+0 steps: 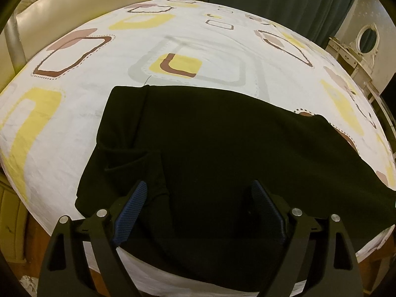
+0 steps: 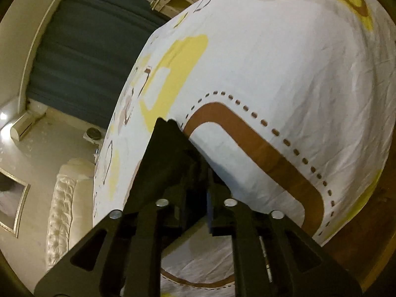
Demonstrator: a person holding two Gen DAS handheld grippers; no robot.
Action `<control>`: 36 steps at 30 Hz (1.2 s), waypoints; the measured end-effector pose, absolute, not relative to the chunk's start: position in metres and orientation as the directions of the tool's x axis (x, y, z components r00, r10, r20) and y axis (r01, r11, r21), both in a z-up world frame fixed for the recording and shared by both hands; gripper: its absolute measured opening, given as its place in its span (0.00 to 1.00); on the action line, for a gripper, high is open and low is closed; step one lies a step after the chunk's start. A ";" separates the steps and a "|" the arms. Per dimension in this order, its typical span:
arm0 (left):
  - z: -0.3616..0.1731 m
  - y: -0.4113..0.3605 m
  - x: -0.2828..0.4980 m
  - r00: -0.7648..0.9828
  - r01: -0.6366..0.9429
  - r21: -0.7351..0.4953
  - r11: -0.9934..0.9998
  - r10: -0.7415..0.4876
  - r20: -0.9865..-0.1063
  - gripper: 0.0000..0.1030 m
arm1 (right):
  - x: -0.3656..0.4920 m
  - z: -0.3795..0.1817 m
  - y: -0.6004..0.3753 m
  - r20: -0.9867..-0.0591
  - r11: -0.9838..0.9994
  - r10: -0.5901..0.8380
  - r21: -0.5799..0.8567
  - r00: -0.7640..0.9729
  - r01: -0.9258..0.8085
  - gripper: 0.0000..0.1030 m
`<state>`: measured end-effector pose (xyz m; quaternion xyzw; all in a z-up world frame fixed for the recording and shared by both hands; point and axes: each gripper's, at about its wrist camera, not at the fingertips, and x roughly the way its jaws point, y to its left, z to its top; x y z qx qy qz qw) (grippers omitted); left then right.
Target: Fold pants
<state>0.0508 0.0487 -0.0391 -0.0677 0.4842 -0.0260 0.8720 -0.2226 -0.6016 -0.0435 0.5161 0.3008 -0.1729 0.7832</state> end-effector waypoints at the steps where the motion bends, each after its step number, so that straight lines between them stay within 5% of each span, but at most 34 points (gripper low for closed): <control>1: -0.039 0.049 0.051 0.530 -0.018 -0.143 0.990 -0.112 -0.841 0.83 | -0.226 -0.040 -0.602 -0.651 0.401 0.014 0.699 0.759 0.592 0.28; 5: -0.039 0.050 0.050 0.532 -0.014 -0.148 0.989 -0.117 -0.839 0.83 | -0.236 -0.012 -0.600 -0.641 0.370 -0.130 0.677 0.757 0.637 0.35; 20: -0.041 0.046 0.048 0.540 -0.010 -0.121 0.993 -0.097 -0.836 0.84 | -0.087 -0.012 -0.599 -0.807 0.735 -0.046 0.372 0.589 0.567 0.36; 24: -0.042 0.045 0.048 0.543 -0.013 -0.114 0.993 -0.088 -0.835 0.85 | -0.070 -0.018 -0.582 -0.862 0.817 -0.099 0.214 0.496 0.535 0.08; 31: -0.042 0.045 0.047 0.546 -0.015 -0.116 0.993 -0.089 -0.833 0.85 | -0.100 0.033 -0.581 -0.715 0.775 -0.180 0.320 0.675 0.545 0.05; 36: -0.043 0.043 0.046 0.552 -0.014 -0.103 0.995 -0.078 -0.830 0.85 | -0.093 -0.016 -0.594 -0.812 0.721 -0.196 0.261 0.550 0.642 0.00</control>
